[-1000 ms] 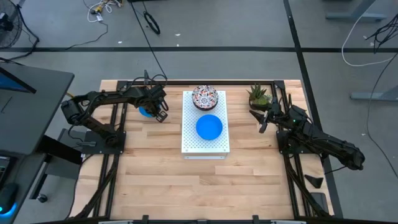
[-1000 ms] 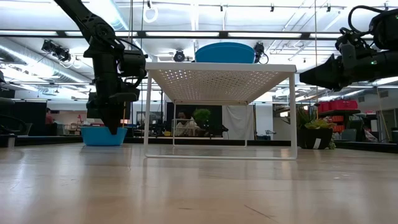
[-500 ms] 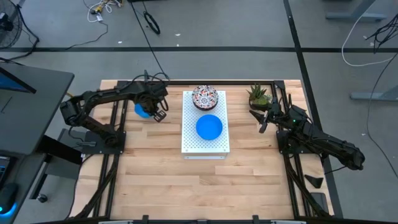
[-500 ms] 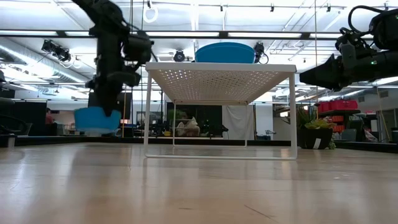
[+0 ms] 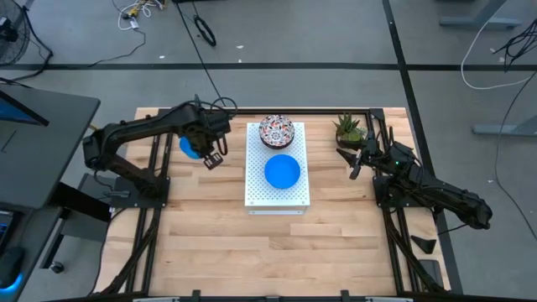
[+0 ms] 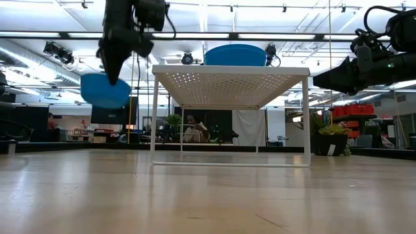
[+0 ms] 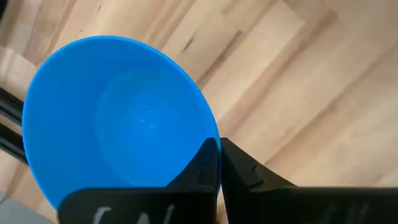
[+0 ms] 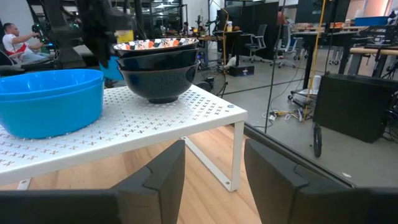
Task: Pick & Place Mini bowls
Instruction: Stack the blue bowl on top of the other blue bowl on the shelf
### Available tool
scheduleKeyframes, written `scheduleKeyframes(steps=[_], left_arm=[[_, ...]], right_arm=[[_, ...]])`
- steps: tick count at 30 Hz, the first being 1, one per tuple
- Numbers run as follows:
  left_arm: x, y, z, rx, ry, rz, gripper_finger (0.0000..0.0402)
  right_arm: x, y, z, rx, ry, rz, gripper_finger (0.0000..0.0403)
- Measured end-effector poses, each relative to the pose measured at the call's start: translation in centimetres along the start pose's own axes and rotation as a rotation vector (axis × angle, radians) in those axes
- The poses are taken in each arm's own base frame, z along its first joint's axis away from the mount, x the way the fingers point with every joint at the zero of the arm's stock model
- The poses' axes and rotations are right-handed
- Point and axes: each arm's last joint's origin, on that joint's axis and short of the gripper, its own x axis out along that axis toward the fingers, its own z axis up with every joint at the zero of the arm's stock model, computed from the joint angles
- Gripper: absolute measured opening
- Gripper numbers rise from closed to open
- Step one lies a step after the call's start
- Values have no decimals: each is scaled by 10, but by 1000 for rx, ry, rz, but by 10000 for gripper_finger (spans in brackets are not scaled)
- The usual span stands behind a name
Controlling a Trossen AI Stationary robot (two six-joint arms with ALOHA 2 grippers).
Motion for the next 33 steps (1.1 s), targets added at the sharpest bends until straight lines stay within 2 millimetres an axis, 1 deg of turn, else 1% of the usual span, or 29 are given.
scheduleKeyframes(steps=[7, 11, 15, 20, 27, 31, 33], left_arm=[[-38, -20, -7, 72, -36, -15, 4], [-54, -30, -14, 115, -48, -36, 4], [-66, -42, -22, 159, -62, -47, 4], [-78, -58, -33, 235, -82, -66, 4], [-91, -79, -48, 289, -122, -104, 4], [-94, -87, -55, 283, -115, -133, 4], [-92, -90, -53, 279, -97, -137, 4]], right_arm=[[0, 0, 0, 0, 0, -1, 169], [0, 0, 0, 0, 0, 0, 169], [0, 0, 0, 0, 0, -1, 169], [0, 0, 0, 0, 0, 0, 169], [0, 0, 0, 0, 0, 0, 169], [0, 0, 0, 0, 0, 0, 169], [0, 0, 0, 0, 0, 0, 169]])
